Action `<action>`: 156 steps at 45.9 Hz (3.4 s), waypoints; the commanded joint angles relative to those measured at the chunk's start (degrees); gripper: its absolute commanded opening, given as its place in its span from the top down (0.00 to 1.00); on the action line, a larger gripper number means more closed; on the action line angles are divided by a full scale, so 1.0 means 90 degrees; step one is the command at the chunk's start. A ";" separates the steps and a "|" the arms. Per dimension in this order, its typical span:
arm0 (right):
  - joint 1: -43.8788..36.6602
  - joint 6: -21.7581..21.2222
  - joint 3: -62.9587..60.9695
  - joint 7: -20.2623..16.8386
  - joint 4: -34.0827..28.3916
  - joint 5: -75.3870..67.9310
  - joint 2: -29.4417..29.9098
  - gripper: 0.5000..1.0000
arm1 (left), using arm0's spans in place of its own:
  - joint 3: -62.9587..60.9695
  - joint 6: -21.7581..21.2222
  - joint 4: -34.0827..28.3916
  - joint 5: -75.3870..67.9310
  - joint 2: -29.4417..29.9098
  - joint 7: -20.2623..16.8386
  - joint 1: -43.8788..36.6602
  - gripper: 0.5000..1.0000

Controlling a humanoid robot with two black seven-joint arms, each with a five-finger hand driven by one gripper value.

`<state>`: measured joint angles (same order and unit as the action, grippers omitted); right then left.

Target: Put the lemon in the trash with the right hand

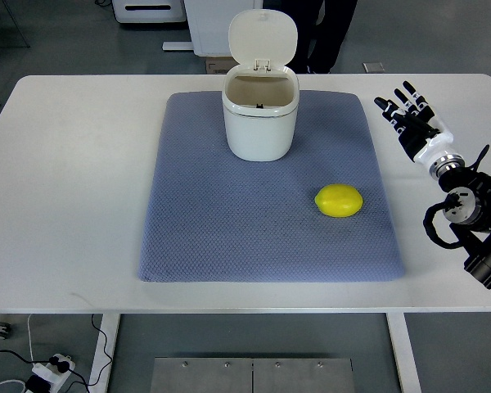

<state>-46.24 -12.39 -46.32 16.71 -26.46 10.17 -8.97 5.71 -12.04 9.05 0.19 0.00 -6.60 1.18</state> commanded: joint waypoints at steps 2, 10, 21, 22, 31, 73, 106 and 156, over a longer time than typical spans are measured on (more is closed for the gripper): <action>-0.0009 0.0000 0.0000 -0.0002 0.0001 -0.0007 0.0001 0.00 | 0.0000 0.0000 0.0010 -0.0002 0.0000 0.0001 -0.0004 0.00; -0.0009 0.0000 0.0000 -0.0002 0.0001 0.0003 0.0001 0.00 | 0.0000 0.0000 0.0000 -0.0002 0.0000 -0.0009 -0.0004 0.00; -0.0009 0.0000 0.0000 -0.0002 0.0001 0.0003 0.0001 0.00 | 0.0000 0.0000 0.0001 -0.0002 0.0000 0.0001 -0.0004 0.00; -0.0009 0.0000 0.0000 -0.0002 0.0001 0.0003 -0.0009 0.00 | 0.0000 0.0000 0.0000 -0.0002 0.0000 0.0001 -0.0004 0.00; -0.0019 0.0000 0.0000 -0.0002 0.0001 -0.0007 -0.0009 0.00 | 0.0000 0.0000 0.0000 -0.0002 0.0000 0.0001 -0.0004 0.00; -0.0243 -0.0020 0.0059 -0.0060 -0.0029 -0.0017 -0.0458 0.00 | 0.0000 0.0000 0.0000 -0.0002 0.0000 0.0001 -0.0004 0.00; -0.0663 -0.0127 0.1395 -0.0422 -0.0399 -0.0036 -0.1512 0.00 | 0.0000 0.0000 0.0001 -0.0002 0.0000 0.0001 -0.0004 0.00; -0.4022 -0.0585 0.7059 -0.0441 -0.2548 -0.0095 -0.3720 0.00 | 0.0000 0.0000 0.0000 -0.0002 0.0000 0.0001 -0.0004 0.00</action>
<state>-80.32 -15.93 14.57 12.75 -49.13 9.31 -42.06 5.71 -12.04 9.10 0.17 0.00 -6.65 1.15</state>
